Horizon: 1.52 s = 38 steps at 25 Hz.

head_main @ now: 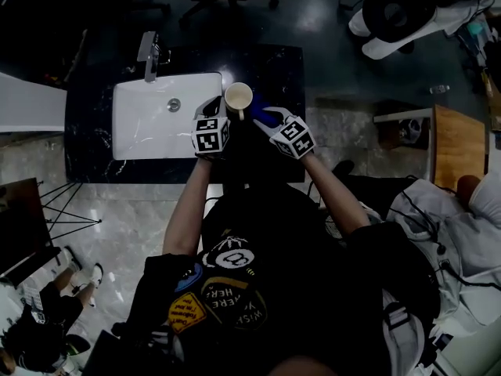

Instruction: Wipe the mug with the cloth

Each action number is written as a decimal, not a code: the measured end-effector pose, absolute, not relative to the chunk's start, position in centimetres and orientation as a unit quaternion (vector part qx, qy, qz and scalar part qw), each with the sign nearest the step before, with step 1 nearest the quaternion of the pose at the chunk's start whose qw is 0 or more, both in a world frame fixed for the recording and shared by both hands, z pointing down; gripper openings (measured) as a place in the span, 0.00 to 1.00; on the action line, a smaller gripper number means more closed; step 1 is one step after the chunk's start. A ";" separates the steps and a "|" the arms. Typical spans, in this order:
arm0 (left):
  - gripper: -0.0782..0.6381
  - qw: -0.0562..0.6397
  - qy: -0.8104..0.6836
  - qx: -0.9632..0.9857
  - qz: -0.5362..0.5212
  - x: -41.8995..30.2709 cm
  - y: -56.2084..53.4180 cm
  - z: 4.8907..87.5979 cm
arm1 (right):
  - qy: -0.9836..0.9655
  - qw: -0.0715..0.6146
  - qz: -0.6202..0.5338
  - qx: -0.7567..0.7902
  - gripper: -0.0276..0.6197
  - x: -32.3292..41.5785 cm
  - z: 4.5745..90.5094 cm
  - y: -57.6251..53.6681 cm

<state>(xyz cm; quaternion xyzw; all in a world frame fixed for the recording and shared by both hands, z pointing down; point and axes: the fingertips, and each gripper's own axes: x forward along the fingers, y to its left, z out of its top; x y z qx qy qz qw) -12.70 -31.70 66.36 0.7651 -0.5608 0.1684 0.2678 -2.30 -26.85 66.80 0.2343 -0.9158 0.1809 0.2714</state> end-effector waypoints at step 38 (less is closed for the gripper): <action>0.12 0.267 -0.559 0.766 0.173 -12.4 -30.8 66.7 | -0.904 0.162 0.193 0.346 0.20 -1.1 61.5 -36.1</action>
